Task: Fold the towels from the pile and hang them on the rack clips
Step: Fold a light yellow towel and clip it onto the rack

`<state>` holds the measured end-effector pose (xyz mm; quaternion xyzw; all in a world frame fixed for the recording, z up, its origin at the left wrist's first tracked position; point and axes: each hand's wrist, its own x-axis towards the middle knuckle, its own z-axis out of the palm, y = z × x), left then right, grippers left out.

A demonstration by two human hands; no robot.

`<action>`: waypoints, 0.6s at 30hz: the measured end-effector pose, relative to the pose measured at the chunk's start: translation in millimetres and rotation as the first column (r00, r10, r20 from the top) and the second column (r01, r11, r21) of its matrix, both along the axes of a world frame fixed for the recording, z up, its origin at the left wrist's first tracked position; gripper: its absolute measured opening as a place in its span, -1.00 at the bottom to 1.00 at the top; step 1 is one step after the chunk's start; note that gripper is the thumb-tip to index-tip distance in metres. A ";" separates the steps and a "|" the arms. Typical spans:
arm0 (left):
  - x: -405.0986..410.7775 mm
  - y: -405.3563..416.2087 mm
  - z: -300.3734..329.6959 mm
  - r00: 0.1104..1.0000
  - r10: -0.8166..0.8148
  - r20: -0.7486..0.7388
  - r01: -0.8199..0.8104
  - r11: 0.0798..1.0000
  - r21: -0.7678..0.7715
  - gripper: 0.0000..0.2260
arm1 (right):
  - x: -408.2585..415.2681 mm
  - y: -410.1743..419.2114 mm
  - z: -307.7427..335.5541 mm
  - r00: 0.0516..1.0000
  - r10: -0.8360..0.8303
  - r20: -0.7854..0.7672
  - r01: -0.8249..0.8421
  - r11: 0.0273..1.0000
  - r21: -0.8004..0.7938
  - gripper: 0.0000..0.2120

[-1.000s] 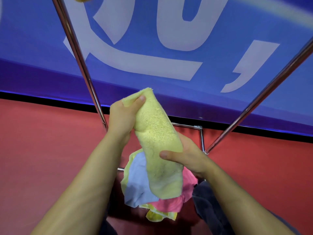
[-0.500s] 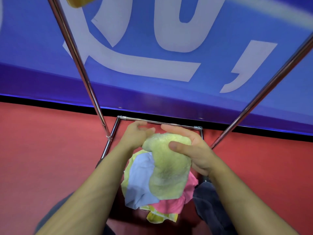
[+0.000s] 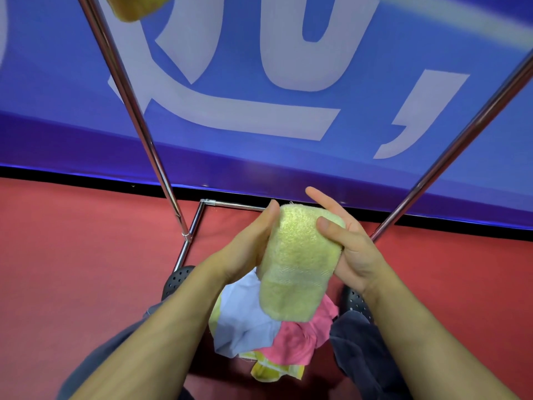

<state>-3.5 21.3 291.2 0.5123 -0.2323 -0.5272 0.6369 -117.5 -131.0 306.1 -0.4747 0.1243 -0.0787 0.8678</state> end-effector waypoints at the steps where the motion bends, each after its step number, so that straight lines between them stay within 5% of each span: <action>1: -0.9 0.3 -2.7 1.000 0.002 0.021 -0.002 1.000 -0.007 -0.26 | -0.3 0.0 -0.1 1.000 0.001 -0.002 -0.001 1.000 -0.005 -0.39; 12: -21.6 -6.8 -5.8 0.925 0.167 0.342 -0.198 0.978 0.058 -0.71 | 0.5 3.1 1.0 0.998 -0.032 -0.049 0.029 0.997 -0.067 -0.48; 18: -20.3 -5.4 -12.5 0.929 0.241 0.282 -0.269 0.961 0.063 -0.77 | 4.1 2.3 0.7 0.994 -0.034 -0.104 0.025 0.995 -0.092 -0.50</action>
